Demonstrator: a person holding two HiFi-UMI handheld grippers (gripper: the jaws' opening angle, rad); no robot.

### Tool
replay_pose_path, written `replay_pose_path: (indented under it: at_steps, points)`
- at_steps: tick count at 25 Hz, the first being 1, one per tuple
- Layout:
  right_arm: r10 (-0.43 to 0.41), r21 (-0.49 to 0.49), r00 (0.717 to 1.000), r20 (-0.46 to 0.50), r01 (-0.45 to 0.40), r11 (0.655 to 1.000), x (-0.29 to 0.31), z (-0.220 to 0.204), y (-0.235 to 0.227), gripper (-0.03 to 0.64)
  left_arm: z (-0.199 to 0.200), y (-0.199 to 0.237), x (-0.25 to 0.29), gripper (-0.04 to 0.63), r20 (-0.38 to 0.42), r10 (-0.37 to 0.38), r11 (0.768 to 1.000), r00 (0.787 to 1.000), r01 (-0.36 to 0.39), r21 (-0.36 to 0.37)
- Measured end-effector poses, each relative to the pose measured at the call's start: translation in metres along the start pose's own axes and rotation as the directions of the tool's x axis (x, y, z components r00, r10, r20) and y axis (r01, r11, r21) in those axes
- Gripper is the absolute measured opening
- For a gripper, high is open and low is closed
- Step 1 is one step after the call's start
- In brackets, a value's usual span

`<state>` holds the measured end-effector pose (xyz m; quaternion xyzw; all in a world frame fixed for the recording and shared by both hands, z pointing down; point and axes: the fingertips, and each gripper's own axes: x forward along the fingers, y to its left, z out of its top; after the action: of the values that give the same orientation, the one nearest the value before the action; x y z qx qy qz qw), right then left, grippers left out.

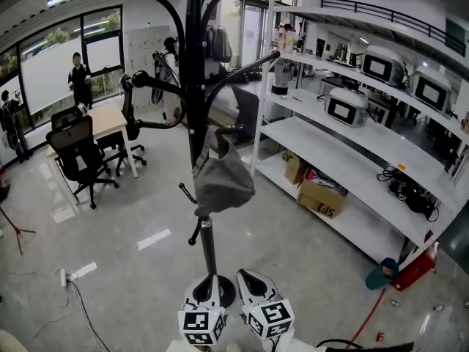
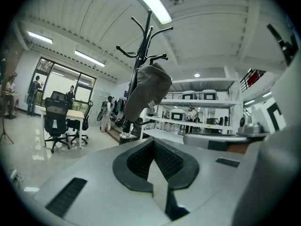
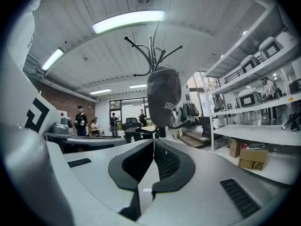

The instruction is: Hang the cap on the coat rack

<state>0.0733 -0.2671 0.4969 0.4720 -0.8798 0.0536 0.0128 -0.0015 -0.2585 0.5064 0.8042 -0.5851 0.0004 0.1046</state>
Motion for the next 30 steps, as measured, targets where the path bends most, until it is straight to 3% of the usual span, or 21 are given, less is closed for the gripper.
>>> replay_pose_path:
  at_steps: [18, 30]
  points:
    - [-0.067, -0.047, 0.998, 0.01, 0.067, 0.997, -0.055, -0.008, 0.07, 0.011, -0.002, -0.019, -0.072, 0.002, 0.017, -0.056, 0.997, 0.998, 0.055, 0.055]
    - [-0.114, -0.061, 0.993, 0.032, 0.116, 0.991, -0.062, -0.002, 0.075, 0.011, -0.003, -0.018, -0.086, 0.002, 0.024, -0.078, 0.996, 0.997, 0.077, 0.051]
